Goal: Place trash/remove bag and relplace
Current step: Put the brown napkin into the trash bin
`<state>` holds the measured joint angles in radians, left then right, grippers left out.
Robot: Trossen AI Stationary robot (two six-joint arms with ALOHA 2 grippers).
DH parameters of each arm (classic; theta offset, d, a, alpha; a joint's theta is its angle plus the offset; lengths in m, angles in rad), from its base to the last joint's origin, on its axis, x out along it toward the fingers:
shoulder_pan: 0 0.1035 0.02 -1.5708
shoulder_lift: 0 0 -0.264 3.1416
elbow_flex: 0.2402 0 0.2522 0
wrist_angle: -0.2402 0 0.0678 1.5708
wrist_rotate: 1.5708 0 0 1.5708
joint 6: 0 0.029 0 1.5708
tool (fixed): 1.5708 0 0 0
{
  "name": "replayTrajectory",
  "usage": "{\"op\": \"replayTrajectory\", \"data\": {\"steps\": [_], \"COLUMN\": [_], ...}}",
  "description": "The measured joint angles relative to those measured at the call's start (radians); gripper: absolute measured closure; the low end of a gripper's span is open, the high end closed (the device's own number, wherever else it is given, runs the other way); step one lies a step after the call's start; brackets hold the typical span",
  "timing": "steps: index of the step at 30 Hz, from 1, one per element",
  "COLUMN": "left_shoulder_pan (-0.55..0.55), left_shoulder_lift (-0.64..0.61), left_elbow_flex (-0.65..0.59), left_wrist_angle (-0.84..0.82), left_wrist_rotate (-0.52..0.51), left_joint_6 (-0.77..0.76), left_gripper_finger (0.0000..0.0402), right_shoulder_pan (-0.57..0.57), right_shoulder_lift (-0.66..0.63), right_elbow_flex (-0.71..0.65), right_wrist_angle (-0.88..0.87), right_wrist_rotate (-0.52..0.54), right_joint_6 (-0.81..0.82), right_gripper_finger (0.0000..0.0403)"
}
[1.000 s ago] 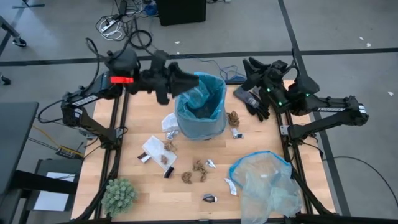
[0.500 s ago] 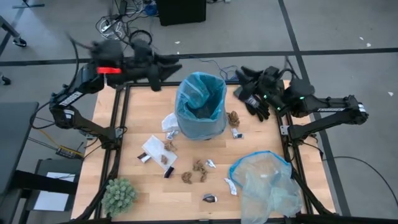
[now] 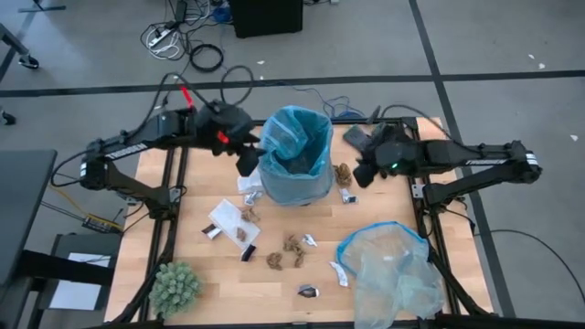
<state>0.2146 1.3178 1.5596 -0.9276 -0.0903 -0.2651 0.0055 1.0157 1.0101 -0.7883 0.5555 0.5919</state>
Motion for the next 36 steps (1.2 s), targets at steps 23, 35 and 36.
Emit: {"op": "replayTrajectory", "data": {"steps": [23, 35, 36], "left_shoulder_pan": [-0.037, -0.093, -0.093], "left_shoulder_lift": [-0.215, -0.215, -0.215], "left_elbow_flex": [-0.448, -0.294, -0.281], "left_wrist_angle": [0.149, 0.176, 0.176], "left_wrist_rotate": [0.012, 0.010, 0.010], "left_joint_6": [0.001, -0.067, -0.074], "left_gripper_finger": [0.0179, 0.0179, 0.0179], "right_shoulder_pan": [-0.101, -0.259, -0.261], "right_shoulder_lift": [0.162, 0.398, 0.413], "right_elbow_flex": [-0.490, -0.489, -0.487], "right_wrist_angle": [0.578, 0.750, 0.754], "right_wrist_rotate": [-0.220, -0.359, -0.367], "right_joint_6": [-0.135, -0.193, -0.193], "right_gripper_finger": [0.0212, 0.0196, 0.0203]}}
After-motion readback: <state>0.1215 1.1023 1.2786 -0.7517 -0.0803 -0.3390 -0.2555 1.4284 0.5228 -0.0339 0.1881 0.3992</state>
